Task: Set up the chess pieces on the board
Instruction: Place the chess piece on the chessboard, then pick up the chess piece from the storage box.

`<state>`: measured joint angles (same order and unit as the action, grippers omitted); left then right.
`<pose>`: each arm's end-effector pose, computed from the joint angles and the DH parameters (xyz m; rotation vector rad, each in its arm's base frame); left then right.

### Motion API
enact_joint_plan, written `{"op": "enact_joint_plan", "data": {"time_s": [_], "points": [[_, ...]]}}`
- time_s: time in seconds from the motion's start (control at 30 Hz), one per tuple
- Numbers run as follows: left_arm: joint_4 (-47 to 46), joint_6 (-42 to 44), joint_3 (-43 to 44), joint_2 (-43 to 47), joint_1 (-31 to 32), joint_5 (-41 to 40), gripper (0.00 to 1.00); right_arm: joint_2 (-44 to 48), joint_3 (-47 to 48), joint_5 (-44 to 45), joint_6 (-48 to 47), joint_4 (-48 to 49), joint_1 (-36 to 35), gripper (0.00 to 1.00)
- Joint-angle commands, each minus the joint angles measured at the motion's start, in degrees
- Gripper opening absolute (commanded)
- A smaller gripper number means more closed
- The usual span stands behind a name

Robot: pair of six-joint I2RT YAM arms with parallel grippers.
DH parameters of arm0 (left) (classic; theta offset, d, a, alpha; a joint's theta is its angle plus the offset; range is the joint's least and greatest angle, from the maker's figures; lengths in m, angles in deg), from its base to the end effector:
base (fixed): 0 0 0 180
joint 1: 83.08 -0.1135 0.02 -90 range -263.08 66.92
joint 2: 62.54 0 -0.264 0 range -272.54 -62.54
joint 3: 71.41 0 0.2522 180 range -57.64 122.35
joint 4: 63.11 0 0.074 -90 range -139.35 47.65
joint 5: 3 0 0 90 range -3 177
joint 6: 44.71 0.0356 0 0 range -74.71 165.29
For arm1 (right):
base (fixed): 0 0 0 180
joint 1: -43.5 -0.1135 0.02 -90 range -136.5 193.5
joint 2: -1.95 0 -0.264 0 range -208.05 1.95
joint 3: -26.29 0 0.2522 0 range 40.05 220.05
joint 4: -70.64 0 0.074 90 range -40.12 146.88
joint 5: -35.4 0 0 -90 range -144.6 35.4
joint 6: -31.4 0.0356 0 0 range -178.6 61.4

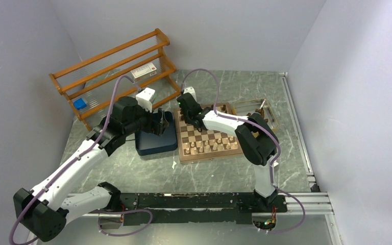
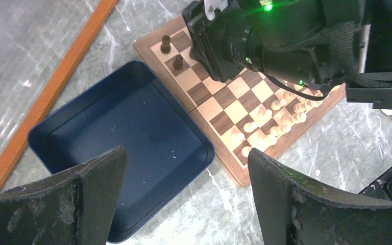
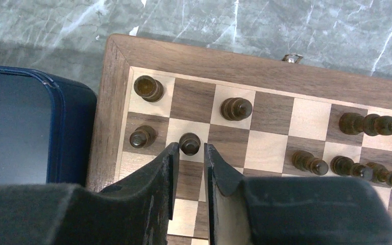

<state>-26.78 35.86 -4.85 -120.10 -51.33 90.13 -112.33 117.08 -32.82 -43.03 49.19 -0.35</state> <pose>0.1901 -0.1199 0.3255 0.4375 2.0384 -0.4996 0.3233 0.2923 0.1780 -0.3806 2.2559 0.0878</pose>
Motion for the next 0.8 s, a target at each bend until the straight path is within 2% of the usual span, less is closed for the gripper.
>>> {"op": "enact_joint_plan", "data": {"time_s": [0.0,0.3,0.5,0.63,0.77], "points": [[-0.86,-3.13,0.46,-2.78,-0.12,3.54,0.92,3.07,2.14,0.19,-0.56,-0.68,-0.10,0.29],[-4.89,-7.61,2.48,-6.04,-0.11,3.23,0.91,14.85,-3.30,-1.97,-0.10,-1.18,5.84,0.34],[-8.97,-5.62,1.77,-5.62,-0.09,1.71,0.90,21.12,-7.56,-4.47,2.61,-3.59,17.64,0.34],[-11.71,-5.10,0.18,-4.87,-0.15,2.62,0.90,22.46,-9.83,-3.93,4.11,-4.93,24.72,0.34],[-9.75,-4.72,1.74,-6.78,-0.11,5.78,0.90,21.30,-11.94,-3.82,4.37,-3.78,30.50,0.34]]}}
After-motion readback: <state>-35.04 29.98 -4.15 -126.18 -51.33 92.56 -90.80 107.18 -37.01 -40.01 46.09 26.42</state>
